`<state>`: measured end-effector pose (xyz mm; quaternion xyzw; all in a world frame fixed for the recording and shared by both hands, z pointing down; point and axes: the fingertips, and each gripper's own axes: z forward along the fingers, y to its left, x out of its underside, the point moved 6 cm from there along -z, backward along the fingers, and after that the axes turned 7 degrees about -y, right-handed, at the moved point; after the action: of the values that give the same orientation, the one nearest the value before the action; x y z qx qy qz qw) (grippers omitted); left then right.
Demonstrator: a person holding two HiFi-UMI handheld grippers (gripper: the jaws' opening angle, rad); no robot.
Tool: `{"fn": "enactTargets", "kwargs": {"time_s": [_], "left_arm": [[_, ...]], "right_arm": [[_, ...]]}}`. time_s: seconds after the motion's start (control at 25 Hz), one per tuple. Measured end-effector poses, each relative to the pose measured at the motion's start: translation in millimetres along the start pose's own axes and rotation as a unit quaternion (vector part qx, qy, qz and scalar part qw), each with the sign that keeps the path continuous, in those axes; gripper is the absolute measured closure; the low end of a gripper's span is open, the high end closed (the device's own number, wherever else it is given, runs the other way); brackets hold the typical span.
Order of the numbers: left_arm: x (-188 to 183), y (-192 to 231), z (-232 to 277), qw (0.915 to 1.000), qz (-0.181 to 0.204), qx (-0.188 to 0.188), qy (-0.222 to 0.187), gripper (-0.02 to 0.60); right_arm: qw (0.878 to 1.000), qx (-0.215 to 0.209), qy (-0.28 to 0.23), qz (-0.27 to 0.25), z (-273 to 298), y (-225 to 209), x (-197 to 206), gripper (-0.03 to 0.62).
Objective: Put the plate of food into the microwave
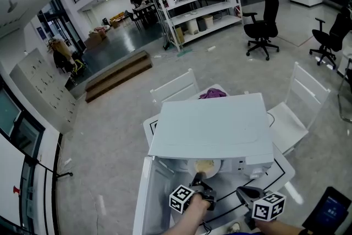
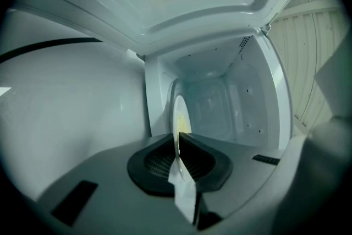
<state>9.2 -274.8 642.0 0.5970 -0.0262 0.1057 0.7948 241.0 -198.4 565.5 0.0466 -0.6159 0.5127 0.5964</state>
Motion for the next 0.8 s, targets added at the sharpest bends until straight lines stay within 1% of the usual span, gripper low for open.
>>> {"fn": "enactTargets", "kwargs": {"time_s": [0.32, 0.6, 0.68, 0.8], "left_arm": [[1, -5, 6, 0.9996, 0.022, 0.015, 0.001, 0.565], [0, -6, 12, 0.9984, 0.04, 0.04, 0.009, 0.561], [1, -7, 12, 0.9979, 0.043, 0.046, 0.011, 0.514], [3, -7, 12, 0.9975, 0.044, 0.053, 0.012, 0.505]], "right_arm": [[1.0, -0.007, 0.004, 0.002, 0, -2, -3, 0.592], [1.0, -0.011, 0.004, 0.002, 5, -6, -6, 0.592], [1.0, -0.012, 0.005, 0.002, 4, -7, -6, 0.592], [1.0, -0.015, 0.005, 0.003, 5, -9, -6, 0.592]]}}
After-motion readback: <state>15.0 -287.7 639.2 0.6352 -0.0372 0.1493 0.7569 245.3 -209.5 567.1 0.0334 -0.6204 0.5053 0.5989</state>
